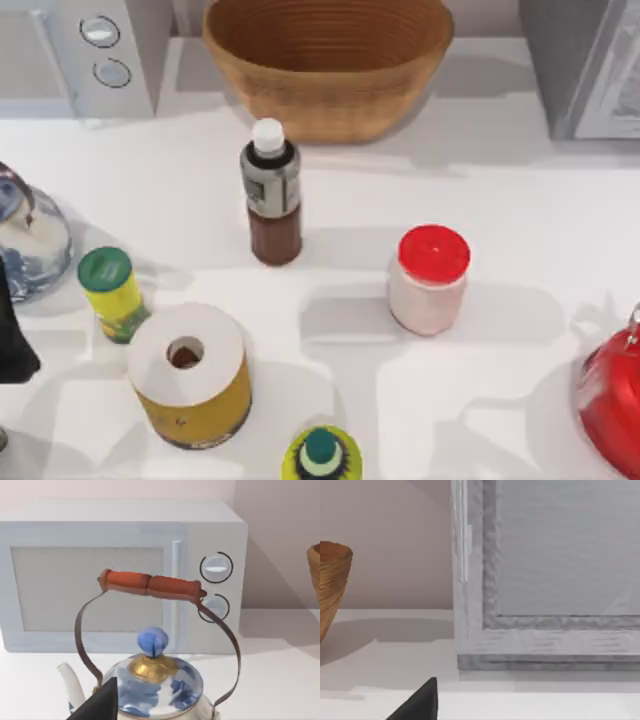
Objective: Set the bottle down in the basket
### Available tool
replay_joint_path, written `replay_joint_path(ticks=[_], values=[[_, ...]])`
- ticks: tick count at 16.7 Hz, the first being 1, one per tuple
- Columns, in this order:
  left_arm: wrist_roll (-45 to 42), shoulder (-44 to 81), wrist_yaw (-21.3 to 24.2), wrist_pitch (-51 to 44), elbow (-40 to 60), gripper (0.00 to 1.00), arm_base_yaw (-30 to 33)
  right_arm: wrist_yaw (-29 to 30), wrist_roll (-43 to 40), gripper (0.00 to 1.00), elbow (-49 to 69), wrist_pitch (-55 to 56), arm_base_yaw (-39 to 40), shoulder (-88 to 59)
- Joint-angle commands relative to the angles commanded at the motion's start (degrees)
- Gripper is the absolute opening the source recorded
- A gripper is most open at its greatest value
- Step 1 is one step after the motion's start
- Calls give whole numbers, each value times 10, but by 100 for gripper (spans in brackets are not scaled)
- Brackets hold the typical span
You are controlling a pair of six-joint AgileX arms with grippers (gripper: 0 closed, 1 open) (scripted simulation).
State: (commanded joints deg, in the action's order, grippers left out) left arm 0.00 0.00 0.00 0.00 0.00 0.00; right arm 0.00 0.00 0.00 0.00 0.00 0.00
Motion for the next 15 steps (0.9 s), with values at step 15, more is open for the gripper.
replay_joint_path(ticks=[15], values=[[-32,473,141,295,125,100,72,0,0,100,0,0,0,0]])
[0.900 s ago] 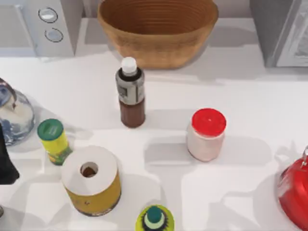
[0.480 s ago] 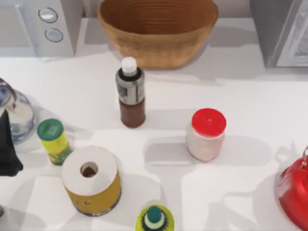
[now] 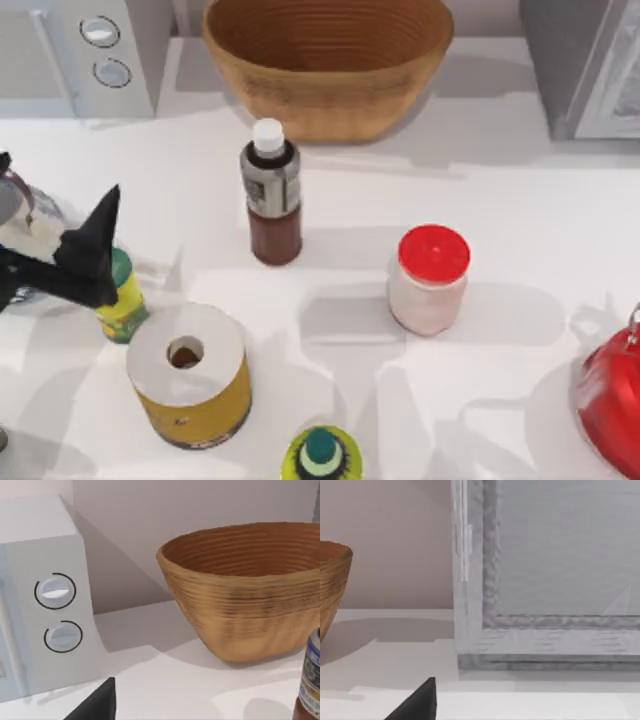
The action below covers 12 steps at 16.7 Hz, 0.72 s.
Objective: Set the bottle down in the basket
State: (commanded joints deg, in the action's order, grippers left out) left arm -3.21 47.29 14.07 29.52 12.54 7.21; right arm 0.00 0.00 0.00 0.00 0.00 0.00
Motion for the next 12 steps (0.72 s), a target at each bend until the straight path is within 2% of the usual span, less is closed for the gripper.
replay_joint_path(ticks=[7,12], values=[[-31,368,102,214,91,100,52,0,0,100,0,0,0,0],[-44,539,152,320,137,100,78,0,0,100,0,0,0,0]])
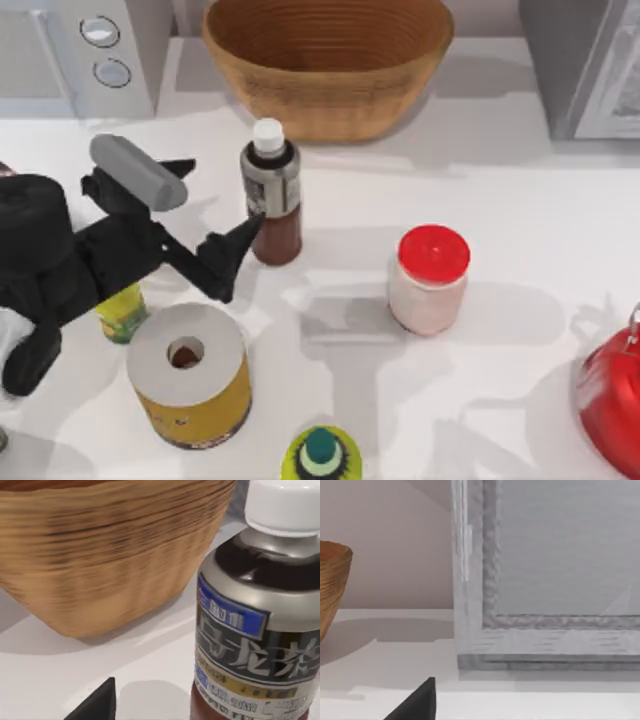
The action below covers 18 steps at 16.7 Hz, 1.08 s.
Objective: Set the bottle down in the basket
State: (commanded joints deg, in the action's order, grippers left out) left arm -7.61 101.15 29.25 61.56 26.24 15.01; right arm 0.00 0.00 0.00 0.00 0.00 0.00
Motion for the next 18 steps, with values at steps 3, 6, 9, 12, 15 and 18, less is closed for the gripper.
replay_joint_path(ticks=[3,6,9,12,15,18], values=[[-3,44,14,29,11,100,6,0,0,100,0,0,0,0],[-3,48,15,31,12,100,7,0,0,100,0,0,0,0],[-2,47,13,29,11,100,5,0,0,100,0,0,0,0],[3,61,-1,20,42,100,23,0,0,100,0,0,0,0],[9,100,-23,11,91,100,47,0,0,100,0,0,0,0],[13,143,-39,10,137,100,64,0,0,100,0,0,0,0]])
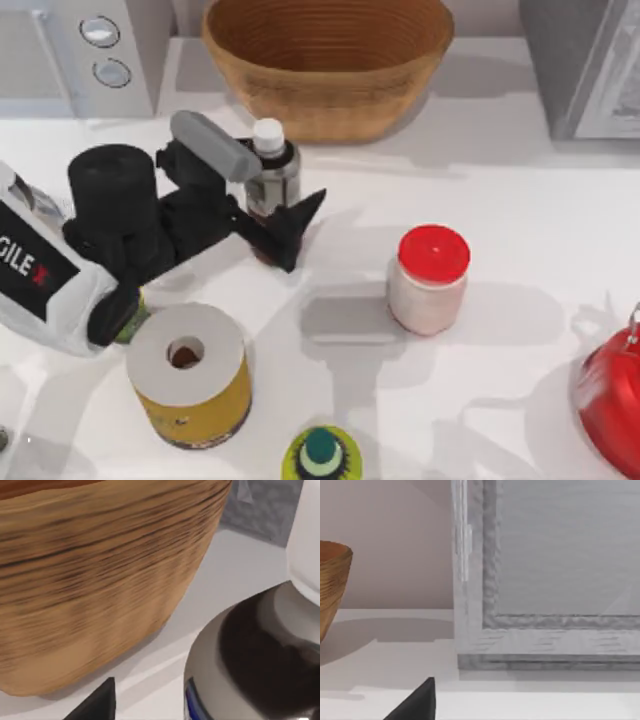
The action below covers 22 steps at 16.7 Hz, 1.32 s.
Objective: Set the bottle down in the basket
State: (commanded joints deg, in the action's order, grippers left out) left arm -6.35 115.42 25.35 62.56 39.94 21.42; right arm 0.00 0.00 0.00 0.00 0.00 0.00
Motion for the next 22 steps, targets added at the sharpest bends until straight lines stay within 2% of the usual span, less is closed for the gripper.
replay_joint_path(ticks=[6,19,22], values=[[1,23,-4,3,19,100,4,0,0,100,0,0,0,0],[1,23,-4,3,19,2,4,0,0,100,0,0,0,0],[1,23,-4,3,19,0,4,0,0,100,0,0,0,0]])
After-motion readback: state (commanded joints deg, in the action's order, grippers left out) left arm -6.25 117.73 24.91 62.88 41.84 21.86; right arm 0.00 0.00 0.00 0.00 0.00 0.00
